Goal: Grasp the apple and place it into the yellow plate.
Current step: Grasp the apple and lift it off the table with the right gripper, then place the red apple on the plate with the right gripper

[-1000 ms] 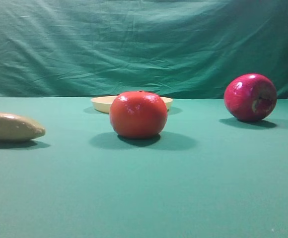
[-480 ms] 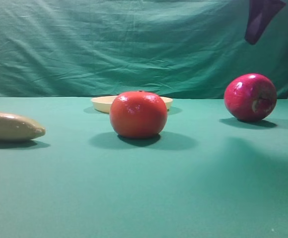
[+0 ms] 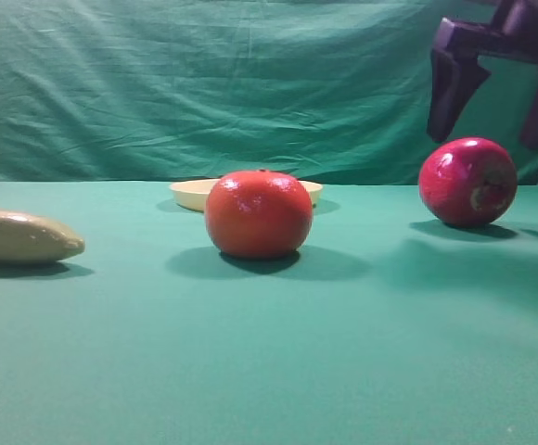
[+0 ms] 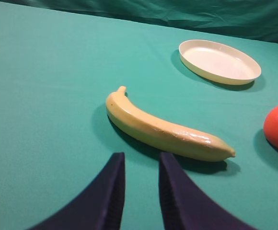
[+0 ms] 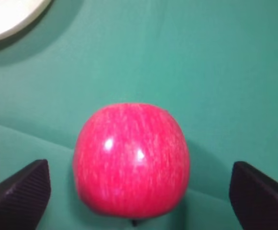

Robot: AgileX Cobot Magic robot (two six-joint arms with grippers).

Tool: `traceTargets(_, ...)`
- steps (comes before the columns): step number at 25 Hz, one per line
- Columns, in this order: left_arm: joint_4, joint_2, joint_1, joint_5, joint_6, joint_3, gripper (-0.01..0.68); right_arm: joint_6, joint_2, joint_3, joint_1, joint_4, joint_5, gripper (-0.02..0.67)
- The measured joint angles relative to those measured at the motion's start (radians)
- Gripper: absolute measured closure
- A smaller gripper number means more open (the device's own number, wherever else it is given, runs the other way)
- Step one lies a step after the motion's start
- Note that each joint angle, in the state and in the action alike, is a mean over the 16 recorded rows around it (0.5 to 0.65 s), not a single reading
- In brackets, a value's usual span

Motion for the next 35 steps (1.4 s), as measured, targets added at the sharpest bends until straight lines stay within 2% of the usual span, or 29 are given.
traceTargets(9,0.0,0.0,0.0,0.0,0.0,0.0,0.516,-0.025,0.059,-0.019,0.0,0.01,-0.026,0.07)
traceTargets(15,0.0,0.0,0.0,0.0,0.0,0.0,0.516,-0.042,0.063,-0.1,0.01,0.018,-0.004,0.109)
traceTargets(24,0.0,0.0,0.0,0.0,0.0,0.0,0.516,-0.086,0.099,-0.341,0.1,0.033,0.065,0.12)
traceTargets(35,0.0,0.0,0.0,0.0,0.0,0.0,0.516,-0.131,0.318,-0.685,0.214,0.037,0.167,0.127)
